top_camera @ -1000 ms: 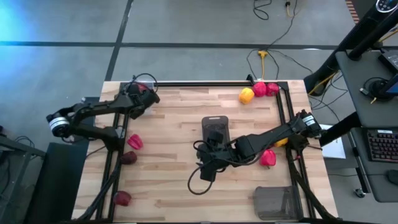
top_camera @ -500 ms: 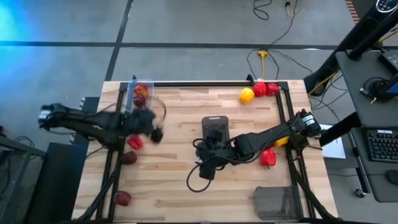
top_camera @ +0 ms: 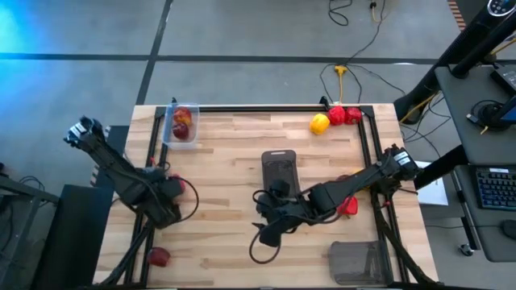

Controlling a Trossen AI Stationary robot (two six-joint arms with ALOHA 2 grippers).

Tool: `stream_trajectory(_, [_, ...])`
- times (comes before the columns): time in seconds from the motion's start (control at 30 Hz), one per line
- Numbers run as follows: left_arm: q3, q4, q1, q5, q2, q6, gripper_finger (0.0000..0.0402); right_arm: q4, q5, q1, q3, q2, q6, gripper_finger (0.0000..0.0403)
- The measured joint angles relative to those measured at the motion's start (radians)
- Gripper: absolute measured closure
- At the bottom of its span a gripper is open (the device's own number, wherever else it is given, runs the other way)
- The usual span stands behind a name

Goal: Sort produce into baskets
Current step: Put the red apple into the transparent bin

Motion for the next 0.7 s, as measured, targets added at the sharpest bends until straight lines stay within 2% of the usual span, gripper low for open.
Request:
stream_trajectory(0.07, [-0.007,0.017,0.0,0.058,0.022,0.056,0.0061,0.022,0.003,0.005,0.0,0.0,0.025,0.0044])
stream_trajectory(0.2, [-0.004,0.021,0.021,0.099,0.07,0.121,0.0056,0.038,0.003,0.016,0.0,0.0,0.047,0.0044])
stream_trajectory(0.4, [-0.006,0.024,0.062,0.277,0.154,0.204,0.0057,0.077,0.003,0.024,0.0,0.02,0.048,0.0044])
stream_trajectory(0.7, [-0.018,0.03,0.121,0.322,0.303,0.24,0.0084,0.195,-0.067,0.02,0.0,0.051,0.097,0.0044])
